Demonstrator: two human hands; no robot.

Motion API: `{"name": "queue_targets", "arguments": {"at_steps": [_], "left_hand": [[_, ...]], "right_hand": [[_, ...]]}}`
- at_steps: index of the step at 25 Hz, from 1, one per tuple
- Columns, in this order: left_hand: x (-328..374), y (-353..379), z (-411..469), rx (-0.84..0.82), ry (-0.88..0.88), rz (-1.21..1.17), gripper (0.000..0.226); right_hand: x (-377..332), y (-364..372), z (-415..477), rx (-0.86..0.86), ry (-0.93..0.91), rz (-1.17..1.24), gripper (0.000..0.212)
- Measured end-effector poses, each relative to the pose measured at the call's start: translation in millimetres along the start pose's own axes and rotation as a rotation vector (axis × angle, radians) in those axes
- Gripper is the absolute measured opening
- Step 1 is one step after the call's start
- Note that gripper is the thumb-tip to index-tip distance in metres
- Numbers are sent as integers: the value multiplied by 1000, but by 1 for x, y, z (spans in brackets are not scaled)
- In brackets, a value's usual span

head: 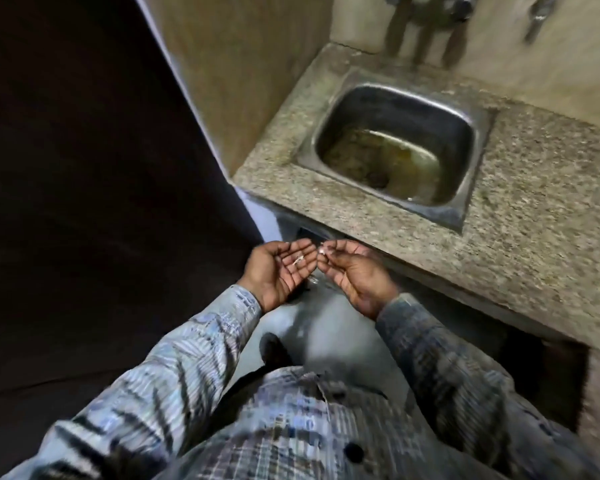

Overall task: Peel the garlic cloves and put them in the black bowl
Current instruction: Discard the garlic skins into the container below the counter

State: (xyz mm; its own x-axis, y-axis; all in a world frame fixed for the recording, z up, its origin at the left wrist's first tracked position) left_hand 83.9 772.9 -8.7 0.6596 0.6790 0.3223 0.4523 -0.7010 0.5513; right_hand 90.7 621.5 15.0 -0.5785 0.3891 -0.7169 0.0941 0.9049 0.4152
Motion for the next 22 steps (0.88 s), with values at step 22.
{"name": "queue_targets", "arguments": {"at_steps": [22], "left_hand": [[-62,-398,486,375,-62,-219,13]], "right_hand": [[448,-114,492,45,-48,-1491,42]]}}
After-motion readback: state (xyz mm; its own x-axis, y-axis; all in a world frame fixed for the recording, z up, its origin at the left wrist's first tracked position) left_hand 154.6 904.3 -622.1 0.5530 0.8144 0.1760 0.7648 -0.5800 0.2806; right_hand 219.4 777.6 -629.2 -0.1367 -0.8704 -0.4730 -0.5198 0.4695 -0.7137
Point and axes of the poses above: each hand's wrist, its own z-axis towards the middle knuckle, its own y-axis out of the palm, x = y × z, the point moved 5 cm from there along z, towards the middle knuckle, and after that the axes turned 3 degrees about -y, right-handed, at the moved point
